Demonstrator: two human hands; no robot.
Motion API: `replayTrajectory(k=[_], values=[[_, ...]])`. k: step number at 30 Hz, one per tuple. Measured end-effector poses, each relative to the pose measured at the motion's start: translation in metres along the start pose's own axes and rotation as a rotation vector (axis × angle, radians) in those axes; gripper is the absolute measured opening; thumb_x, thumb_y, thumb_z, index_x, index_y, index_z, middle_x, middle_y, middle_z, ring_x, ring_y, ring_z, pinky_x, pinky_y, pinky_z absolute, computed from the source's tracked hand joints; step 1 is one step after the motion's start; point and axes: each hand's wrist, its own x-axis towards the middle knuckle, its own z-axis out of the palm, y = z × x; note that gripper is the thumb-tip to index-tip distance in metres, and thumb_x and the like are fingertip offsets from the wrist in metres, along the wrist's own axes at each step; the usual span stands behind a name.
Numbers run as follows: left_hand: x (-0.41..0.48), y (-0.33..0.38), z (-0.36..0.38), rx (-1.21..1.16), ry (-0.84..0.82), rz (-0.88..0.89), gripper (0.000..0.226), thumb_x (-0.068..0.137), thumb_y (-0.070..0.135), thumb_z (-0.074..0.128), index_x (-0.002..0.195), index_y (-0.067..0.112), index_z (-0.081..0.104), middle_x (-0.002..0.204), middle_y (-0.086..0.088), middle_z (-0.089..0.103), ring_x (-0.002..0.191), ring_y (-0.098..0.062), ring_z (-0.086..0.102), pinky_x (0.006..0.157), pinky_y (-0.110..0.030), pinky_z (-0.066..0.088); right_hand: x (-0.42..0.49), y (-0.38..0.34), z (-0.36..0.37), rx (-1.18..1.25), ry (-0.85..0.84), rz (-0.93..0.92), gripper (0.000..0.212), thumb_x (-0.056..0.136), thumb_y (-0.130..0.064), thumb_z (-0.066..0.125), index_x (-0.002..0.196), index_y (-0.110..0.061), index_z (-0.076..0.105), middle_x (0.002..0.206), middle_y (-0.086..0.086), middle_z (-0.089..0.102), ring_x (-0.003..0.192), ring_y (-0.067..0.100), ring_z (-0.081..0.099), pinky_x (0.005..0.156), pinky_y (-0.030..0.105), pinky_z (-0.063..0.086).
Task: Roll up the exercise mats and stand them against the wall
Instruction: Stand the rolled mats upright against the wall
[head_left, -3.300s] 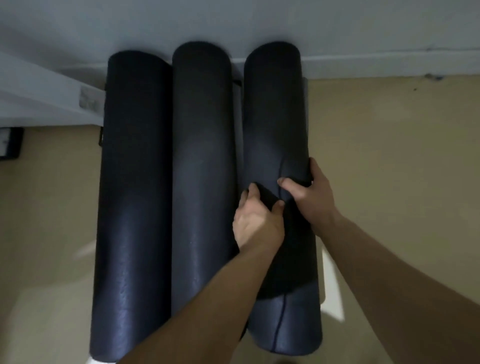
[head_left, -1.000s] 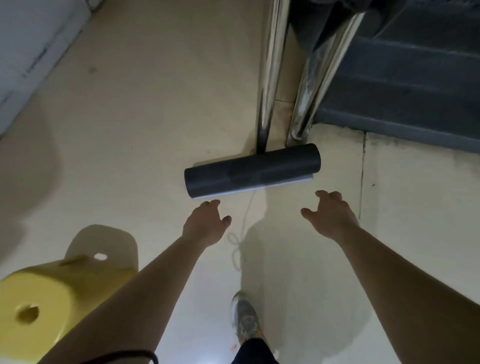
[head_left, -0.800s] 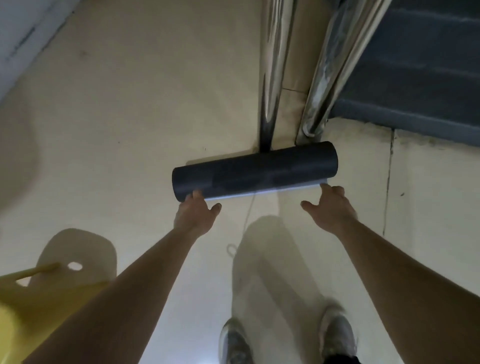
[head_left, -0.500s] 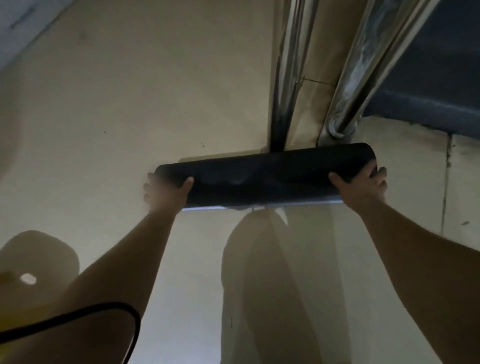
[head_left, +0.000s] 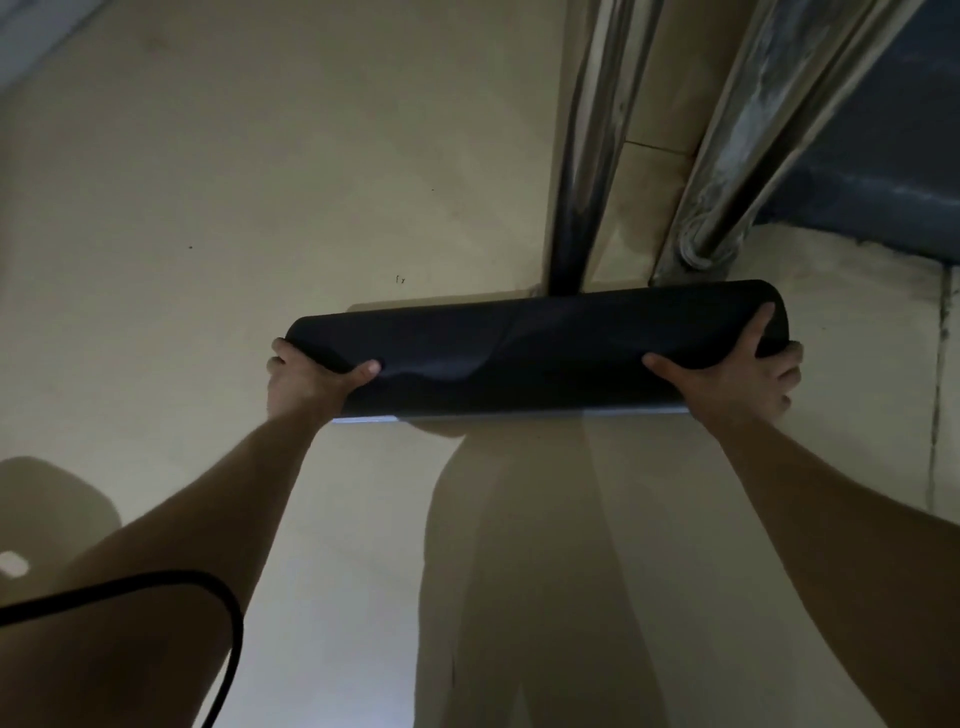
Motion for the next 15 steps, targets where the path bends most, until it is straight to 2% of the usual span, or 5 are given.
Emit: replayTrajectory(k=[3,5,8,12,15], values=[[-0.001,0.011,-0.004,0.218,0.031,0.098,0.119,0.068,0.058,0.085,0.151,0.006,0.018,0.153,-0.025,0.030,0.139,-0.048,0.035,0.111,-0.057,0.036,-0.011,-0.002,0.006,0.109,0.072,0.104,0.146,0.061,-0.081,0.079,0.164,-0.023,-0.005,0.167,0.023,0.009,0.150,0.049,0.021,0.113,0.065,0.034],[-0.004,0.024,-0.005,0.422,0.092,0.430,0.101,0.079,0.045,0.081,0.157,0.021,0.020,0.162,-0.017,0.022,0.147,-0.042,0.024,0.117,-0.055,0.030,-0.035,-0.008,0.023,0.283,0.019,0.303,0.142,0.068,-0.083,0.073,0.165,-0.010,-0.002,0.169,0.024,0.012,0.151,0.048,0.024,0.118,0.062,0.030],[-0.013,0.054,0.002,0.540,-0.232,0.773,0.089,0.089,0.024,0.069,0.159,0.040,0.017,0.169,0.000,0.016,0.153,-0.030,0.016,0.121,-0.053,0.024,-0.074,-0.029,0.057,0.524,-0.302,0.463,0.119,0.074,-0.094,0.050,0.148,0.000,0.047,0.145,0.024,0.054,0.126,0.043,0.057,0.107,0.051,0.048],[-0.018,0.078,0.026,0.592,-0.305,0.744,0.091,0.084,0.072,0.058,0.158,0.038,0.019,0.167,-0.003,0.021,0.150,-0.036,0.021,0.118,-0.065,0.019,-0.097,-0.055,0.092,0.730,-0.411,0.452,0.154,0.030,-0.114,0.041,0.142,-0.009,0.054,0.133,0.013,0.061,0.116,0.037,0.061,0.102,0.054,0.054],[-0.015,0.079,0.034,0.569,-0.220,0.745,0.092,0.079,0.076,0.060,0.155,0.037,0.025,0.161,-0.005,0.034,0.144,-0.037,0.033,0.114,-0.070,0.024,-0.093,-0.050,0.112,0.939,-0.364,0.476,0.145,0.029,-0.104,0.067,0.142,-0.014,0.053,0.135,0.010,0.064,0.116,0.029,0.064,0.106,0.052,0.052]])
